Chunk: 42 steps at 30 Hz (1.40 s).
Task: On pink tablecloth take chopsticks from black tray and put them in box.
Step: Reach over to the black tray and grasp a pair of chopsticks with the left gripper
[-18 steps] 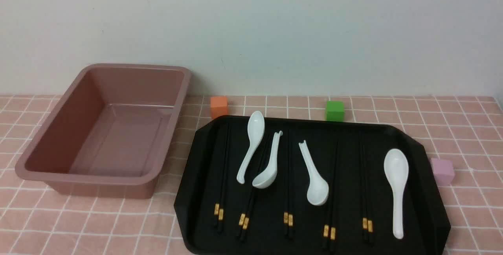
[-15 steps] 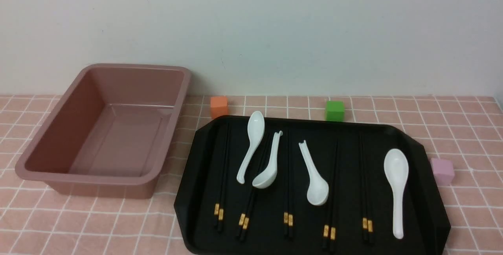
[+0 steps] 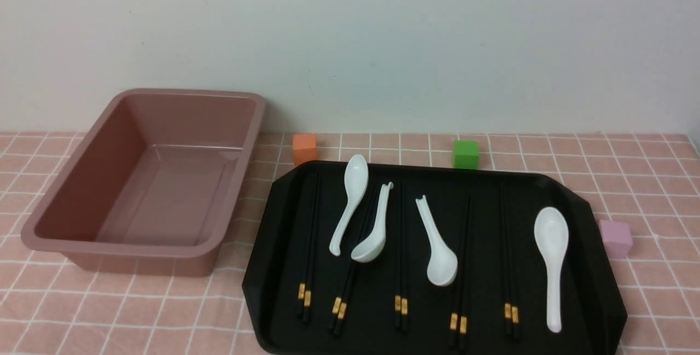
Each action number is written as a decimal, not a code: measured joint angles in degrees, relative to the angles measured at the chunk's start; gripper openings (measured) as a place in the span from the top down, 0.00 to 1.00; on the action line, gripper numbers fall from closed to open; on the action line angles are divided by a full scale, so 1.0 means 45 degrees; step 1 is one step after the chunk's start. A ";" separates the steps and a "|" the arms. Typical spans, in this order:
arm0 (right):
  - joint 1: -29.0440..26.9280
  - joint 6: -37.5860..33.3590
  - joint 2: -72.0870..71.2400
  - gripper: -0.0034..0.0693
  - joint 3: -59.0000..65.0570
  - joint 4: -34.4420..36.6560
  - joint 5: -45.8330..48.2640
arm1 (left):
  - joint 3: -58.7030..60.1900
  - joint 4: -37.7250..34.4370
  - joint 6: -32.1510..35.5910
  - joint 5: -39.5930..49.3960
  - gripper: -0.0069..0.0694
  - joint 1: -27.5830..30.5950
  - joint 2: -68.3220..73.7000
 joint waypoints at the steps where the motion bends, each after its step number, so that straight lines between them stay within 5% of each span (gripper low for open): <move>1: 0.0000 0.0000 0.0000 0.62 0.0000 0.0000 0.0000 | 0.0000 -0.0570 0.0000 -0.0144 0.60 0.0000 0.0000; 4: 0.0000 0.0000 0.0000 0.62 0.0000 0.0000 0.0000 | 0.0000 -0.1660 0.0000 -0.0398 0.60 0.0000 0.0000; 10: 0.0000 0.0000 0.0000 0.62 0.0000 0.0000 0.0000 | 0.0000 -0.7407 0.0000 -0.2167 0.60 0.0000 0.0000; 18: 0.0000 0.0000 0.0000 0.62 0.0000 0.0000 0.0000 | 0.0000 -1.0631 0.0212 -0.3065 0.61 0.0000 0.0000; 21: 0.0000 0.0000 0.0000 0.62 0.0000 0.0000 0.0000 | -0.0148 -1.0683 0.0366 -0.2441 0.66 0.0000 0.0000; 27: 0.0000 0.0000 0.0000 0.62 0.0000 0.0000 0.0000 | -0.3213 -0.9701 0.2710 0.0849 0.93 0.0000 0.1596; 37: 0.0000 0.0000 0.0000 0.62 0.0000 0.0000 0.0000 | -0.7843 -0.5659 0.3479 0.4287 0.93 -0.0406 0.8514; 42: 0.0000 0.0000 0.0000 0.62 0.0000 0.0000 0.0000 | -0.9558 -0.4118 0.3432 0.4535 0.93 -0.2266 1.2435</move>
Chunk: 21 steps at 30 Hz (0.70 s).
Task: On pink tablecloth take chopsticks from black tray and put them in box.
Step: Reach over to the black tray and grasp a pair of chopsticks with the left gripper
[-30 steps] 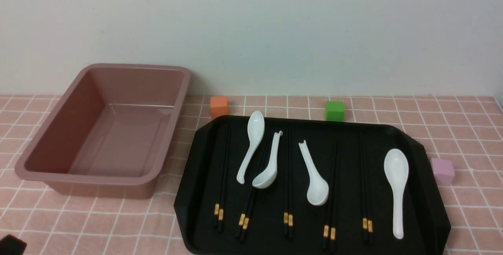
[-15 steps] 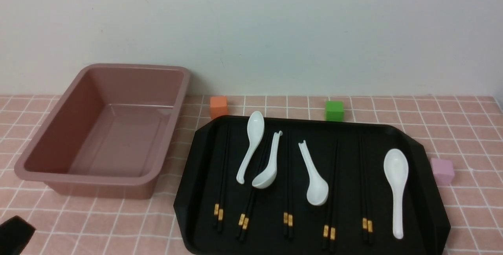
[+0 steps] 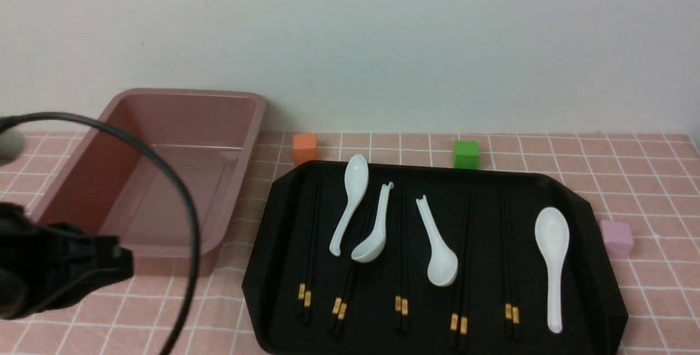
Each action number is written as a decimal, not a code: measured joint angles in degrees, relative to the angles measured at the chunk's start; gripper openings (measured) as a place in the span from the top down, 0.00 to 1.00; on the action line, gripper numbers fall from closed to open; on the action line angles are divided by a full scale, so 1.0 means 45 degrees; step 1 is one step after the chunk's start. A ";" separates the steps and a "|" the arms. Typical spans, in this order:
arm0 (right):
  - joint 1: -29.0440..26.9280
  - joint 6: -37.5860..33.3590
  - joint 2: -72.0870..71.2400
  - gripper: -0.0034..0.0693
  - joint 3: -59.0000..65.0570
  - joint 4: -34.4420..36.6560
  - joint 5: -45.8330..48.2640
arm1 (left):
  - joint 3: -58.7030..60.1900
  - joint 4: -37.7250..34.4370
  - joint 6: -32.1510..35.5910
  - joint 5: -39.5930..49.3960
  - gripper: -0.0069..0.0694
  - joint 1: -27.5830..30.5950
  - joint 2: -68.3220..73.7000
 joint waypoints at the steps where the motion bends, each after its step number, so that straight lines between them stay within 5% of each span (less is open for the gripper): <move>1: 0.0000 0.0000 0.0000 0.62 0.0000 0.0000 0.0000 | -0.0234 0.0176 0.0000 0.0011 0.93 -0.0378 0.0566; 6: 0.0000 0.0000 0.0000 0.62 0.0000 0.0000 0.0000 | -0.1916 0.1173 -0.1039 0.0031 0.93 -0.2983 0.3459; 12: 0.0000 0.0000 0.0000 0.62 0.0000 0.0000 0.0000 | -0.4410 0.3851 -0.4561 0.0852 0.93 -0.5994 0.6849; 21: 0.0000 0.0000 0.0000 0.62 0.0000 0.0000 0.0000 | -0.7314 0.5548 -0.6494 0.2575 0.88 -0.6064 1.0466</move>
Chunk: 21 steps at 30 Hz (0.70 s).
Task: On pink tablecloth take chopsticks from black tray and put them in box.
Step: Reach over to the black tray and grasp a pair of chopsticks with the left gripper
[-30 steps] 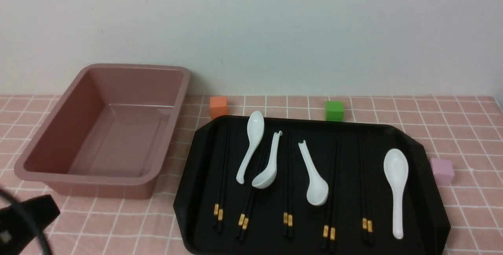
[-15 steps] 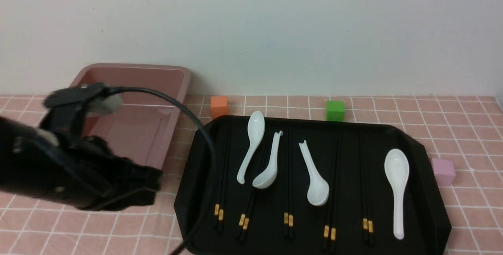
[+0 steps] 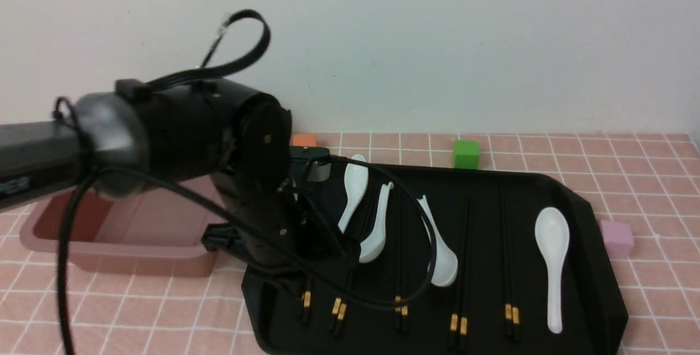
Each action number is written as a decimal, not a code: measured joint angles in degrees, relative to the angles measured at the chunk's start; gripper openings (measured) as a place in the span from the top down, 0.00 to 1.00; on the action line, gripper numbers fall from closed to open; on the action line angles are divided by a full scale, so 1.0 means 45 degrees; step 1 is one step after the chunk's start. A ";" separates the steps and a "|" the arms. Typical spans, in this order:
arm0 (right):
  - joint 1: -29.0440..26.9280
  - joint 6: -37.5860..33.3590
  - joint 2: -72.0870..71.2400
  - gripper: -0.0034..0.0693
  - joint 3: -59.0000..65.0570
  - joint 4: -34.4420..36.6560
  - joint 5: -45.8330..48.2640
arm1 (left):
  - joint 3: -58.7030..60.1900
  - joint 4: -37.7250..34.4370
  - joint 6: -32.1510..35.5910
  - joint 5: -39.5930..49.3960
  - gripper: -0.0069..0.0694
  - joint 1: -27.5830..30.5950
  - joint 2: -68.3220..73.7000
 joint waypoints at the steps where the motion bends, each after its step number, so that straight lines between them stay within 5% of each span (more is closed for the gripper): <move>1: 0.0000 0.0000 0.0000 0.62 0.0000 0.0000 0.0000 | -0.0376 0.0045 -0.0012 0.0116 0.84 0.0090 0.0423; 10: 0.0000 0.0000 0.0000 0.62 0.0000 0.0000 0.0000 | -0.1421 0.0142 -0.0074 0.0032 0.50 0.0573 0.2281; 21: 0.0000 0.0000 0.0000 0.62 0.0000 0.0000 0.0000 | -0.1520 0.0518 -0.0088 -0.1109 0.46 0.0609 0.2870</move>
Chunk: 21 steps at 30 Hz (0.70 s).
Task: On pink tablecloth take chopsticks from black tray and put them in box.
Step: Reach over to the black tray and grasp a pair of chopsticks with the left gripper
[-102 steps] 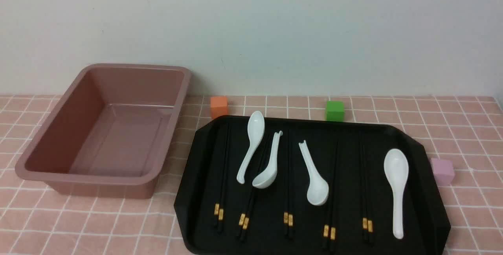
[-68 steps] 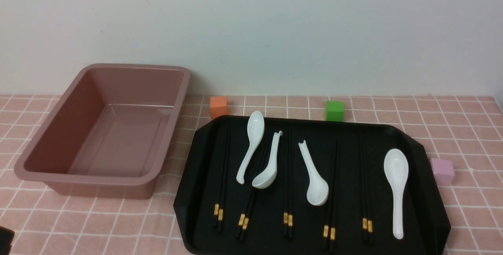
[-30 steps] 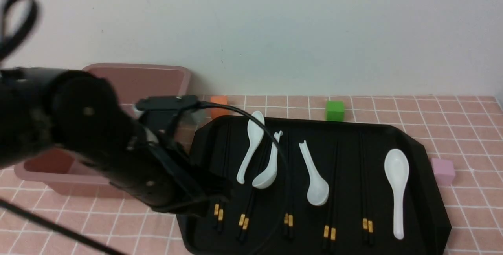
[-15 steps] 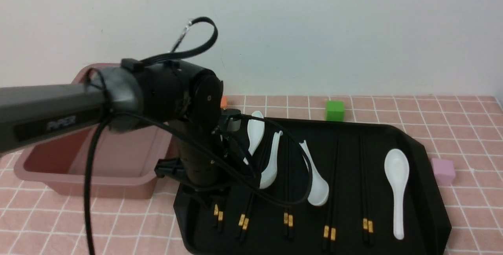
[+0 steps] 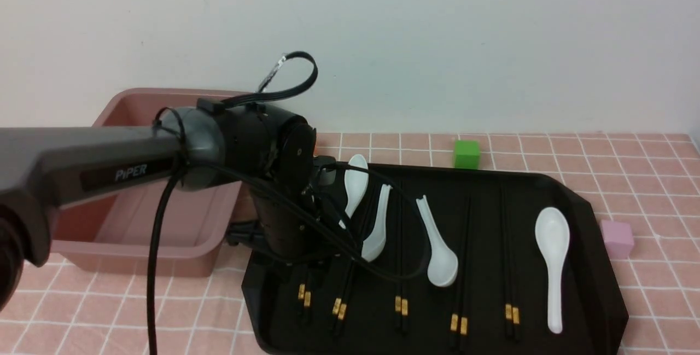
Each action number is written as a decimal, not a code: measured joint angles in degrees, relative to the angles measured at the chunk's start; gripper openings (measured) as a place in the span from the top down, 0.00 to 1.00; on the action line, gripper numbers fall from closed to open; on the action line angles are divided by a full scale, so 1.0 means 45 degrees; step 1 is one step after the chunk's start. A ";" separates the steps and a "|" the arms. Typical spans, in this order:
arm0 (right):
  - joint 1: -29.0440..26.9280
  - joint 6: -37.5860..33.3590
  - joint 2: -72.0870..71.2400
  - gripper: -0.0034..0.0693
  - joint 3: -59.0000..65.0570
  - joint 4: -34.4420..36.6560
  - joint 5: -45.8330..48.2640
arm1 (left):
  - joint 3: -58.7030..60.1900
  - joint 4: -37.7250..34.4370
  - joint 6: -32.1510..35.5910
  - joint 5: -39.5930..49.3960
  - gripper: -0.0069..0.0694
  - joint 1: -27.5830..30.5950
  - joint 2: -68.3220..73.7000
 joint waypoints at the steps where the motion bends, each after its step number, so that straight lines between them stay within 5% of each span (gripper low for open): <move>1: 0.0000 0.0000 0.0000 0.62 0.0000 0.0000 0.0000 | -0.0012 0.0028 0.0000 -0.0027 0.46 0.0000 0.0066; 21: 0.0000 0.0000 0.0000 0.62 0.0000 0.0000 0.0000 | -0.0154 0.0424 -0.0072 0.0107 0.65 0.0015 0.0618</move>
